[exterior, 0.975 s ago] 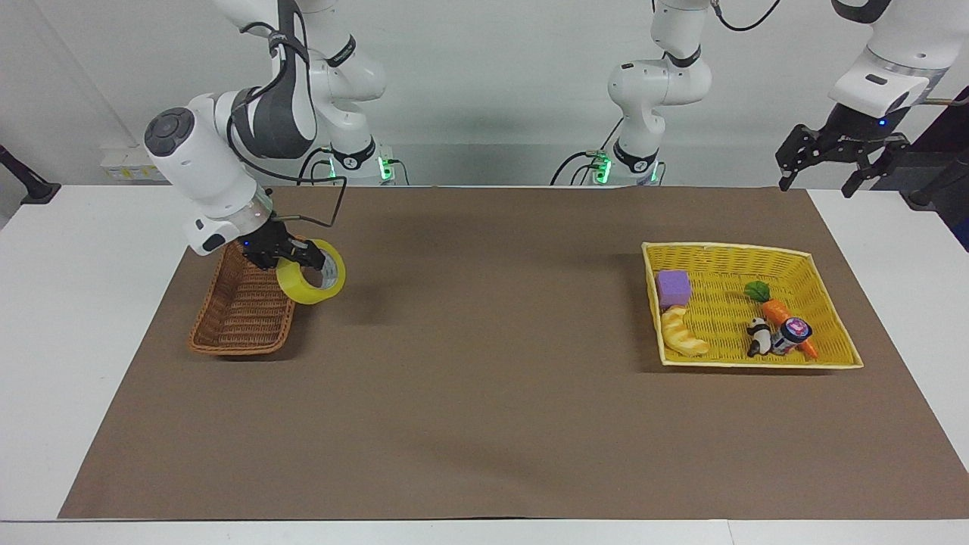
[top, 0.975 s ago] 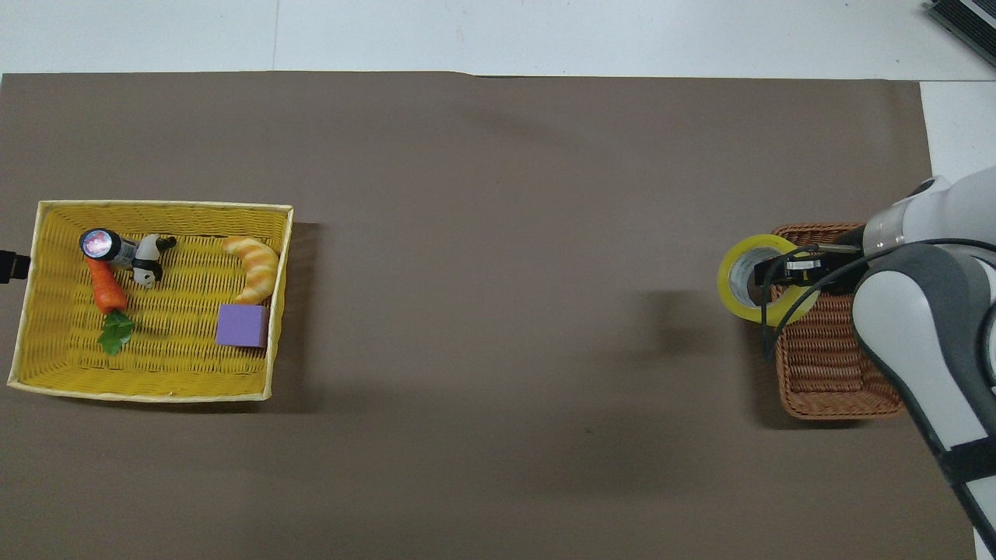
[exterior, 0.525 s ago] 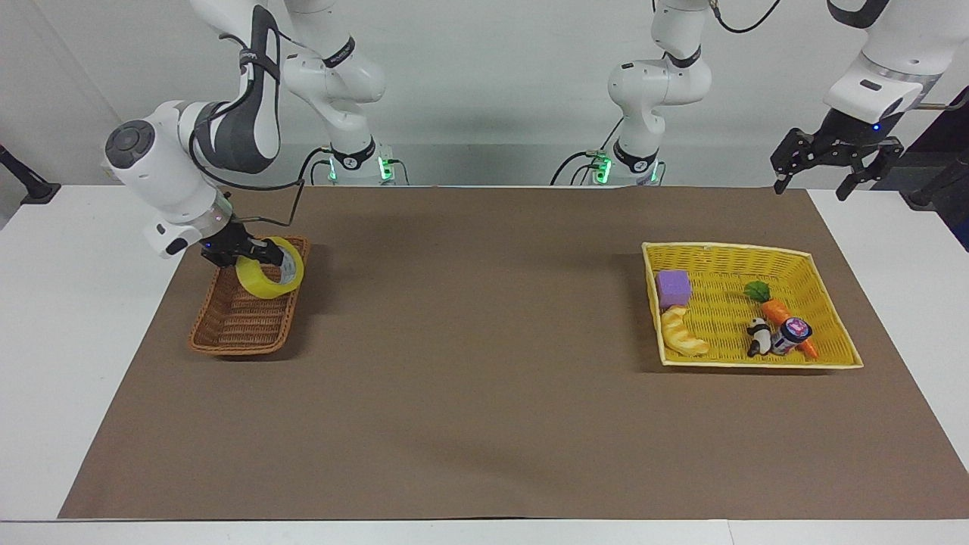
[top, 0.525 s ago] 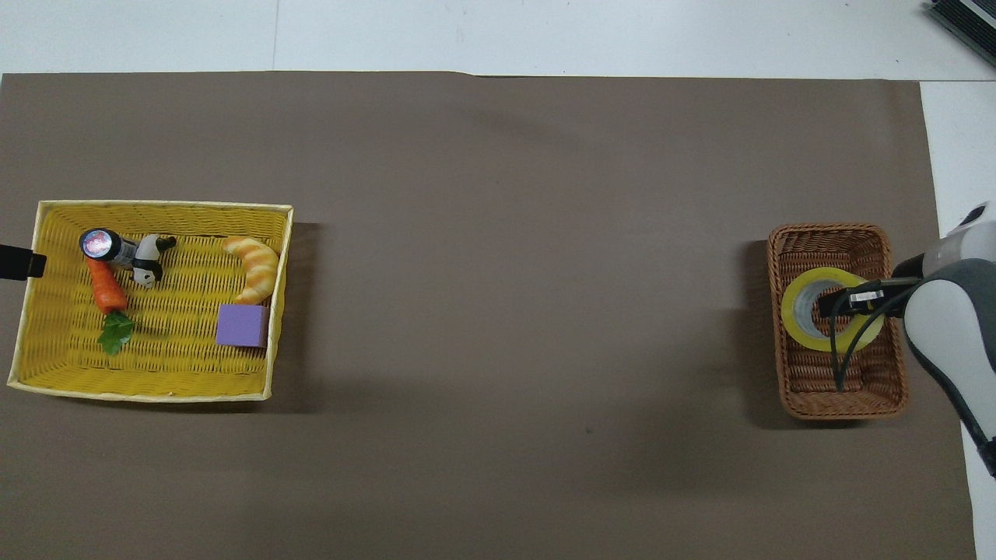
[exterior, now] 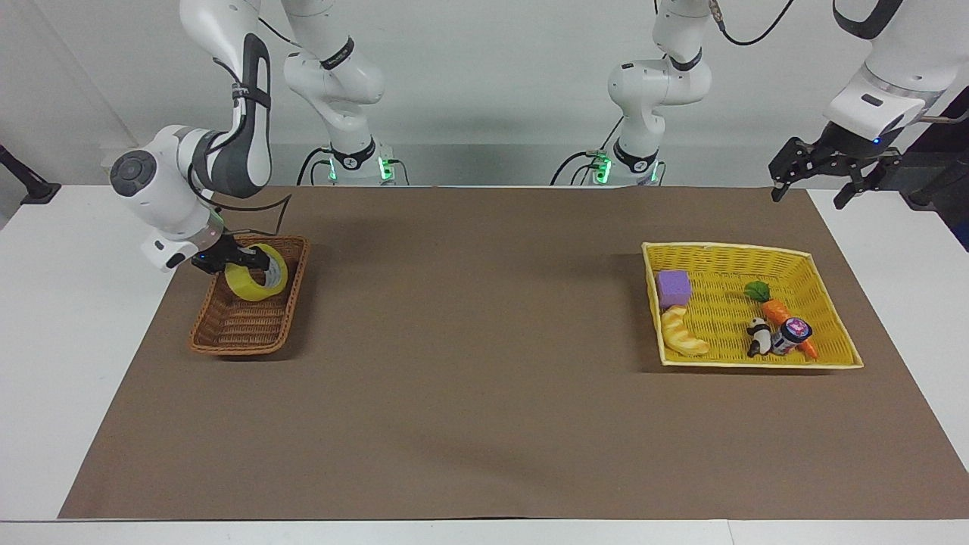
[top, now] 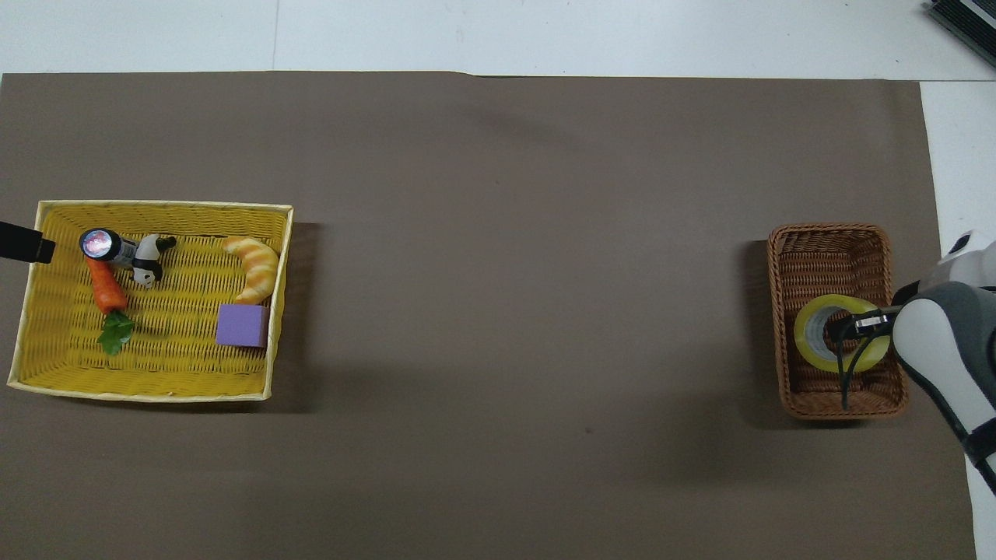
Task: Move tape to another basket
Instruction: 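Lower the tape into the wicker basket and open the right gripper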
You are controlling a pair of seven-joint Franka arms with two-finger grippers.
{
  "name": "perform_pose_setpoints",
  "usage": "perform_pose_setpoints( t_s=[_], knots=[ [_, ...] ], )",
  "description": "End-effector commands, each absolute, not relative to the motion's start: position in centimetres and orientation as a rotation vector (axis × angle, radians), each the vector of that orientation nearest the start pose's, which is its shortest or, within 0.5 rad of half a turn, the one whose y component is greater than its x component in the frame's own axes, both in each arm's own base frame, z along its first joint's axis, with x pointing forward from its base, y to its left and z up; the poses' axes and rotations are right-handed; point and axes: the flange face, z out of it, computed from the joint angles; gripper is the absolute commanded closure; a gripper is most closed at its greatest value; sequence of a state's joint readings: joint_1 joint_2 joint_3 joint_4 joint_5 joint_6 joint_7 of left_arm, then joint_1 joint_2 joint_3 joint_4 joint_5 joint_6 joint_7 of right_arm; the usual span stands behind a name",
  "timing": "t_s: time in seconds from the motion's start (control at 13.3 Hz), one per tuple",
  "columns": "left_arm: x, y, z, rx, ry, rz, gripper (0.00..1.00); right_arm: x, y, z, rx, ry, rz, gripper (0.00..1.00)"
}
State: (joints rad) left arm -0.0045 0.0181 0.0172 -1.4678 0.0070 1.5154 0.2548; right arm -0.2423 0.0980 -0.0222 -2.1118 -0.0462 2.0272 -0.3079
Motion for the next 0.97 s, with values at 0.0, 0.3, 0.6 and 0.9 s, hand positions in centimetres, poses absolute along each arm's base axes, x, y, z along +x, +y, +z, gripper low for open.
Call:
perform_pose_setpoints(
  t_s=[0.0,0.3,0.6,0.9],
  knots=[
    [55.3,0.7,66.5,-3.117,0.36,-0.036,0.0,52.3,-14.1,35.9,-3.14,-0.172,0.272,0.0],
    [55.2,1.6,66.6,-3.118,0.336,-0.033,0.0,53.2,-14.1,37.7,-3.179,-0.204,0.25,0.0],
    [55.2,1.3,66.6,-3.117,0.346,-0.035,0.0,54.4,-13.7,40.2,-3.2,-0.21,0.175,0.0],
    [55.2,1.5,66.6,-3.118,0.341,-0.033,0.0,54.0,-14.0,40.9,-3.197,-0.226,0.187,0.0]
  ],
)
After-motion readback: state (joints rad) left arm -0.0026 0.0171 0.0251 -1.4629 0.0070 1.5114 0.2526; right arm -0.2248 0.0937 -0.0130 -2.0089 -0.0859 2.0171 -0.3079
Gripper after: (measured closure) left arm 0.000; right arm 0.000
